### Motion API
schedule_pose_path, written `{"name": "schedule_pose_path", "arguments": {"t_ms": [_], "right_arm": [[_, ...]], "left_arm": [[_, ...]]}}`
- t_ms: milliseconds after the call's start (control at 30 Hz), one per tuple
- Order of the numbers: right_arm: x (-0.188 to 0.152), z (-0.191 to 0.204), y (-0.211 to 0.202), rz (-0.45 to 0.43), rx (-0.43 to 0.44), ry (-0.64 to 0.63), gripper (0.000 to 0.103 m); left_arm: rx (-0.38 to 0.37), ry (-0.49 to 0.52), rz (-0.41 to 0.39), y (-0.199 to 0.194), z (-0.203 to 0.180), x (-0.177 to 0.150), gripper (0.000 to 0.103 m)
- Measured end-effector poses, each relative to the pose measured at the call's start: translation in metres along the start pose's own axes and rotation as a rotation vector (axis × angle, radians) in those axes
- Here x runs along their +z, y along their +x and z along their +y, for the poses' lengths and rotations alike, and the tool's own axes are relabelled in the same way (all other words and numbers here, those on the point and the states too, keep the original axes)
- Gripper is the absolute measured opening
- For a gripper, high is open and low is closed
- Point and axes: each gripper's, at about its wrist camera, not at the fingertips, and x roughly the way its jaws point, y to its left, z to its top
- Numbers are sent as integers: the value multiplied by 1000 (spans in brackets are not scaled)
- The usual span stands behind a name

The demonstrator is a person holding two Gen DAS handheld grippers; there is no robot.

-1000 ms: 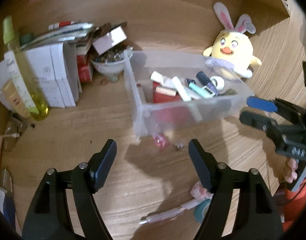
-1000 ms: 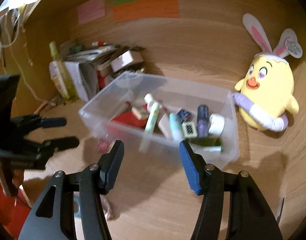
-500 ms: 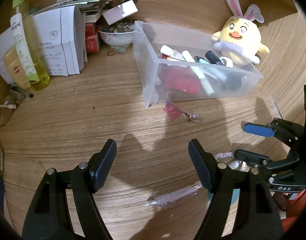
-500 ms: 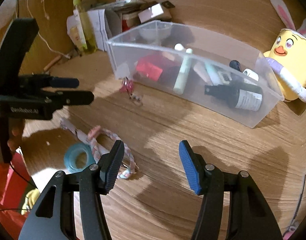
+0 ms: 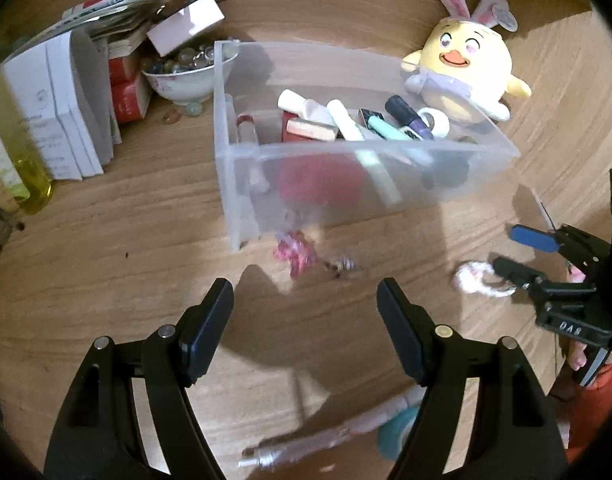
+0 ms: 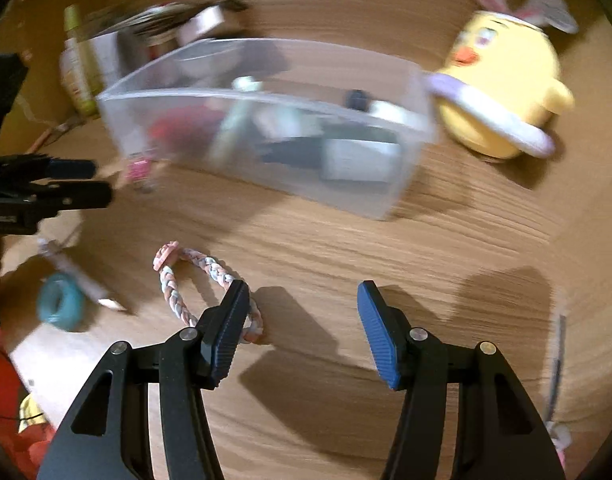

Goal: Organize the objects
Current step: 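Grasp the pink keychain with the left gripper while the right grasps the braided bracelet, then carry the keychain over the bin while the right gripper carries the bracelet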

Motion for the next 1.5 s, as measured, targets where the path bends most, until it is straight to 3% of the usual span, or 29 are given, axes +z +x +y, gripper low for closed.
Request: {"name": "schedule_pose_path", "arguments": {"t_ms": [100, 200, 367, 567, 700, 867, 967, 1167, 1500], "right_arm": [[0, -18, -5, -13, -19, 46, 53], [3, -23, -16, -49, 32, 78, 53], [9, 4, -17, -71, 134, 29, 53], [12, 25, 2, -32, 155, -20, 53], [15, 24, 14, -9, 153, -16, 52], [14, 22, 14, -17, 134, -26, 26], [13, 23, 14, -22, 129, -30, 15], [14, 21, 11, -45, 142, -8, 12], [23, 22, -15, -128, 154, 22, 12]], "left_arm": [[1, -4, 10, 7, -1, 5, 69], [9, 4, 28, 13, -4, 8, 62], [43, 18, 36, 20, -11, 11, 62], [79, 42, 26, 23, -16, 11, 62], [66, 17, 12, 21, -9, 12, 42], [49, 4, -5, 21, -6, 12, 29], [34, 14, 1, 21, -7, 10, 9], [40, 47, -9, 12, -16, 2, 8], [9, 66, -123, -28, -30, 9, 8]]}}
